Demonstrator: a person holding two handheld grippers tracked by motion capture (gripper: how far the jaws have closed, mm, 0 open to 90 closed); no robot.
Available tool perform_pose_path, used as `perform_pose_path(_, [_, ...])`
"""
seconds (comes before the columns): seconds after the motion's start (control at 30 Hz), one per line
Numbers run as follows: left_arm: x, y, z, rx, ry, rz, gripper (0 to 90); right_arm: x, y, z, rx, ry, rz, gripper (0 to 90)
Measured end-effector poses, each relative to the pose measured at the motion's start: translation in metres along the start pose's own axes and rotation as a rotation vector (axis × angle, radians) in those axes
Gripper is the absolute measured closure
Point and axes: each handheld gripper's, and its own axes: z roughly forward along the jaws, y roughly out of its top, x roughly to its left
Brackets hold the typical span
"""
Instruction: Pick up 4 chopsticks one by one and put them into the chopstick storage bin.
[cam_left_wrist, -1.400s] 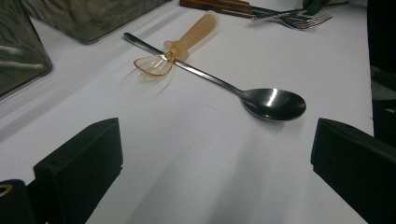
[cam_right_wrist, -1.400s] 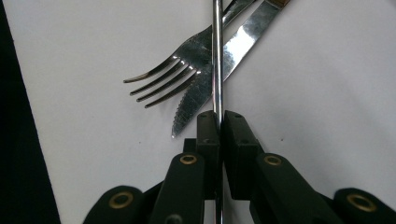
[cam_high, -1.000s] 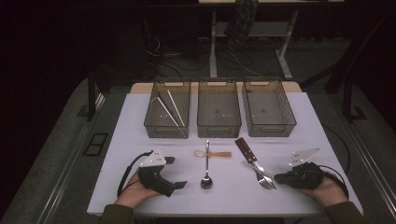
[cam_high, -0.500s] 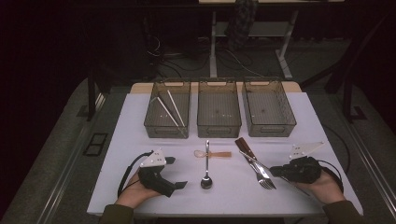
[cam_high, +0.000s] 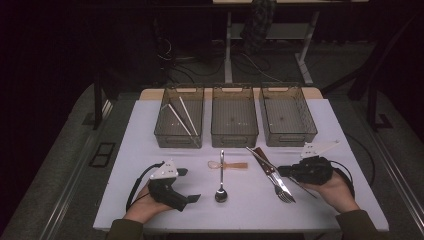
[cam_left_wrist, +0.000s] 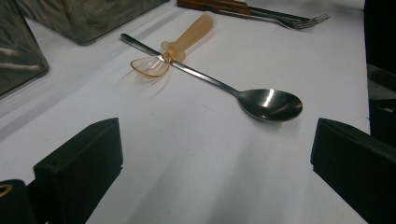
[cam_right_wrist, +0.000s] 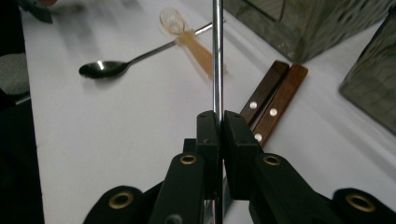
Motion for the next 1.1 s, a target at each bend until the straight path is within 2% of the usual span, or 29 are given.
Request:
perform_pose_path(0.37, [0.0, 0.0, 0.0, -0.001, -0.003, -0.001, 0.9, -0.003, 0.026, 0.006, -0.098, -0.018, 0.023, 85.4])
perform_pose_path(0.53, [0.001, -0.001, 0.0, -0.004, -0.004, -0.002, 0.9, -0.003, 0.043, 0.013, -0.149, -0.024, 0.036, 85.4])
perform_pose_path(0.87, [0.002, -0.001, 0.0, -0.008, 0.0, 0.004, 0.9, 0.002, 0.077, 0.042, -0.211, -0.03, 0.049, 85.4])
perform_pose_path(1.1, [0.001, -0.001, 0.0, -0.007, -0.005, 0.004, 0.9, 0.007, 0.103, 0.063, -0.219, -0.037, 0.046, 85.3])
